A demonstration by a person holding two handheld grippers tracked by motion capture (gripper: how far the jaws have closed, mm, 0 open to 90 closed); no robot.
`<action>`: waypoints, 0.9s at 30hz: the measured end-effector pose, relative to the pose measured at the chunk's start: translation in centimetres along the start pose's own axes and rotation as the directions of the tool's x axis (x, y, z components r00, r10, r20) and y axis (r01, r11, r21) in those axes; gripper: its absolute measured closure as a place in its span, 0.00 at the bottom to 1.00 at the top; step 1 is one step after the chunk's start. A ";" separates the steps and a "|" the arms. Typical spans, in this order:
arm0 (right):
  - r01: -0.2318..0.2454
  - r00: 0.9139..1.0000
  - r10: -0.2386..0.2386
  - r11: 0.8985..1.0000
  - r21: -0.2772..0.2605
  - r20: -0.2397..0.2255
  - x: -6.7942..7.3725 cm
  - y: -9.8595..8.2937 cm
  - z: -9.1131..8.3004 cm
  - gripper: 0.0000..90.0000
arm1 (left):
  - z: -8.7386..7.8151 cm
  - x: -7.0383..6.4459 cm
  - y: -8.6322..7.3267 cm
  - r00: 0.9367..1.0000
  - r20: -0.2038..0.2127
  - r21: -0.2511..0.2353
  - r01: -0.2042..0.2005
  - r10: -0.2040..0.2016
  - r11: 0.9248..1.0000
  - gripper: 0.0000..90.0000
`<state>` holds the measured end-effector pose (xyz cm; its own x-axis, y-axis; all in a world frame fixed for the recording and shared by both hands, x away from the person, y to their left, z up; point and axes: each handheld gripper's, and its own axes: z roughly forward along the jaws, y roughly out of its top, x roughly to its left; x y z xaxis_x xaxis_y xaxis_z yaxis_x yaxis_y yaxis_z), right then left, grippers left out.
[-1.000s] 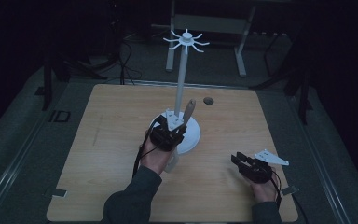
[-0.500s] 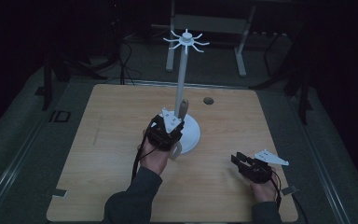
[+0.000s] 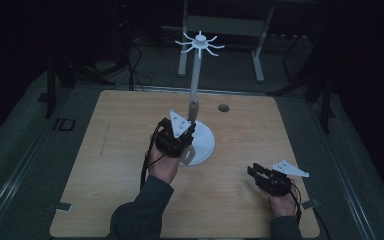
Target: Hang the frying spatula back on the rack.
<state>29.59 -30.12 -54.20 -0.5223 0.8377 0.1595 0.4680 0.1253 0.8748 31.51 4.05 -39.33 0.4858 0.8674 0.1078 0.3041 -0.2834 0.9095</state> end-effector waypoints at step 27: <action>-0.001 1.000 0.001 1.000 0.001 -0.002 0.0 0.0 0.0 0.73 | -0.9 -0.1 3.7 0.996 -0.075 -0.070 0.035 -0.040 0.997 0.83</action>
<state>29.63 -30.12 -54.24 -0.5231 0.8369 0.1613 0.4695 0.1250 0.8741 31.85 3.26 -35.60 0.4107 0.9062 0.1006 0.2629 -0.2233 0.9386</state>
